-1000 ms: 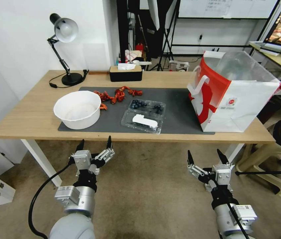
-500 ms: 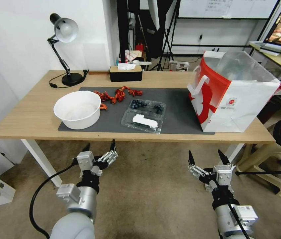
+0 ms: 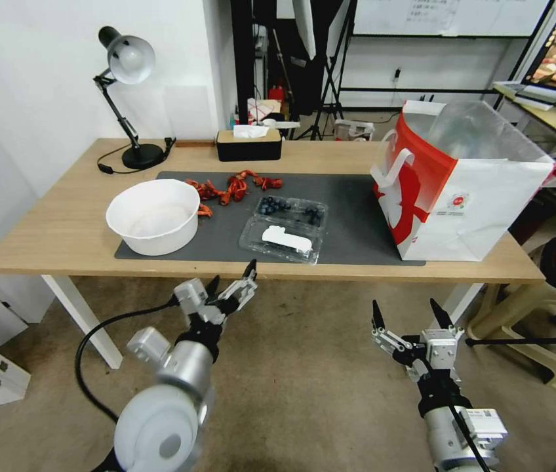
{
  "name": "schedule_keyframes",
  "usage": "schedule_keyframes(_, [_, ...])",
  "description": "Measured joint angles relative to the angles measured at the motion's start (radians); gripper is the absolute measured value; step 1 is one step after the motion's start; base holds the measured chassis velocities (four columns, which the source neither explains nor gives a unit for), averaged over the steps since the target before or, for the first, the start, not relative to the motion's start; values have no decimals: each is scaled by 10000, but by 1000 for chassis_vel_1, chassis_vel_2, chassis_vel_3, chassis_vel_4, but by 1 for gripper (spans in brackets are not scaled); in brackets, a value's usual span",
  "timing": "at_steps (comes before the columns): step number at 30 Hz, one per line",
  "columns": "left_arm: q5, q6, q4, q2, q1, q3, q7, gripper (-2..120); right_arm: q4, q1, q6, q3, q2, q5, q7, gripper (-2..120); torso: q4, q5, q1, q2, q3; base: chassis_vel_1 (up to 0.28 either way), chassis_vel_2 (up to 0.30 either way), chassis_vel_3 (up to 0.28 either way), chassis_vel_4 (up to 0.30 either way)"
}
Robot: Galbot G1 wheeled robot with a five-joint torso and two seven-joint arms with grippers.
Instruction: Close the takeout container lid, then place the container into the takeout bag.
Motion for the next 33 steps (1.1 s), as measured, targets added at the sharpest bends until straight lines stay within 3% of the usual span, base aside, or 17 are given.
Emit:
schedule_keyframes(3, [-1554,380,311,273,-823,-87,213,100,-16,-12,1,34,31,-10,1,100,2,1,0,0,0,0,0,0,0])
schedule_keyframes(13, [-2782,805,1254,439,-2505,55,115,100,-192,-19,101,75,92,-88,5,100,0,1,0,0,1,0,0,0,0])
schedule_keyframes(16, [-3441,1896,1952,727,-3567,73,715,100,-322,21,108,82,97,-152,6,100,3,2,0,0,1,0,0,0,0])
schedule_keyframes(24, [-3709,2656,3160,1022,-4860,553,1088,100,-513,34,230,69,97,-302,12,100,0,3,0,-1,1,0,0,0,0])
schedule_keyframes(33, [-3287,2684,4074,989,-5311,957,923,100,-611,83,259,98,96,-319,28,100,0,1,1,0,1,0,0,0,0])
